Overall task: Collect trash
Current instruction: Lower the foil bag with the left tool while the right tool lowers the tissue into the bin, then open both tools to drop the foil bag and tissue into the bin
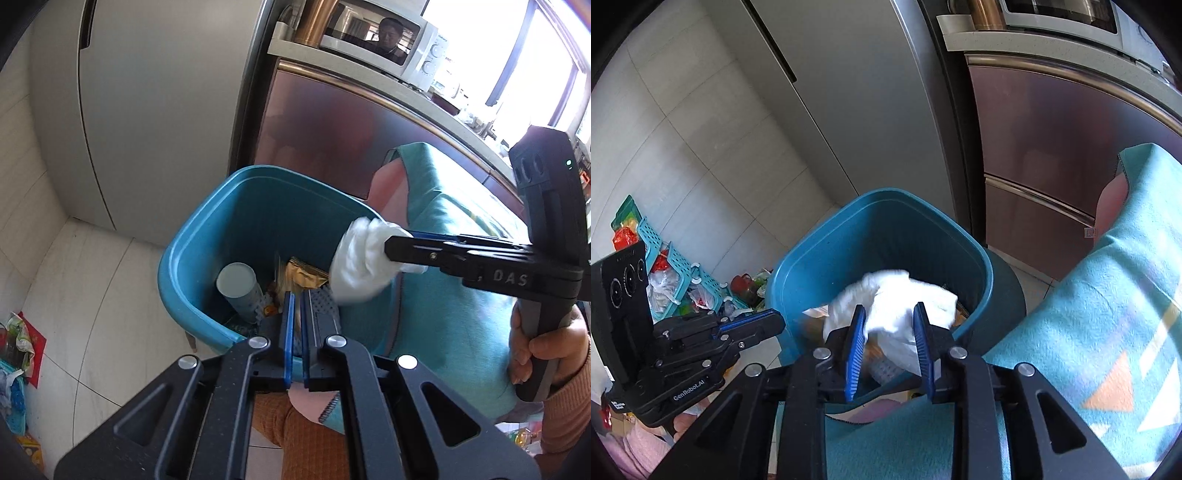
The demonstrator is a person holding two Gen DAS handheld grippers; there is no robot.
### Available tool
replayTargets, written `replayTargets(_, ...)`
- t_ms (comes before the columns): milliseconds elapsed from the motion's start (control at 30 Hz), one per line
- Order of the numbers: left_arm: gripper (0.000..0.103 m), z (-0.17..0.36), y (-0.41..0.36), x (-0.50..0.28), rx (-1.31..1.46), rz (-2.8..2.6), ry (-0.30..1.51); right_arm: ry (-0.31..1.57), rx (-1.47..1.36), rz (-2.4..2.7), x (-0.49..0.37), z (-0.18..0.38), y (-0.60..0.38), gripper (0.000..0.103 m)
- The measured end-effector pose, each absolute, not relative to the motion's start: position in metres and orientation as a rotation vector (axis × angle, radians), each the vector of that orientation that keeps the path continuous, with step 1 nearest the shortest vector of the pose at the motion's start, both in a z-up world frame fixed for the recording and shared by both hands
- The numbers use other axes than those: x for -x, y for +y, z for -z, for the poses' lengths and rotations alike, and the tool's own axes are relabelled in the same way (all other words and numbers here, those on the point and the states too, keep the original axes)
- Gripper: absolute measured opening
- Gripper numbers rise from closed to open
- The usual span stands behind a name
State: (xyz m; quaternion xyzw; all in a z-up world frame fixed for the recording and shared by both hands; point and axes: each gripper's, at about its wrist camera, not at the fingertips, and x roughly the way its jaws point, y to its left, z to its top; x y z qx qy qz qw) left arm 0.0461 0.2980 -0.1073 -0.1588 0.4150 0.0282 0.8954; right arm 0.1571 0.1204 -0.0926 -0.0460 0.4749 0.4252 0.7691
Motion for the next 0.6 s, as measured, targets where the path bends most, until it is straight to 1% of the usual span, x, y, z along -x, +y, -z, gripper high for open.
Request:
replayTargets(200, 0.005, 0.115, 0.301, -0.047, 0.348, -0.061, 0.867, 1.030, 0.089, -0.923, -0.159, 0.095, 0.120, 0.028)
replayTargets(267, 0.008, 0.115, 0.302, -0.046, 0.352, -0.062, 0.860, 1.029, 0.082, -0.923, -0.158, 0.095, 0.120, 0.029)
replayTargets(400, 0.011, 0.111, 0.301, -0.043, 0.357, -0.054, 0.842, 1.027, 0.064, -0.927, -0.156, 0.094, 0.112, 0.030)
replayTargets(600, 0.019, 0.099, 0.291, -0.038, 0.346, -0.024, 0.797, 1.013, 0.024, -0.937, -0.149, 0.088, 0.095, 0.031)
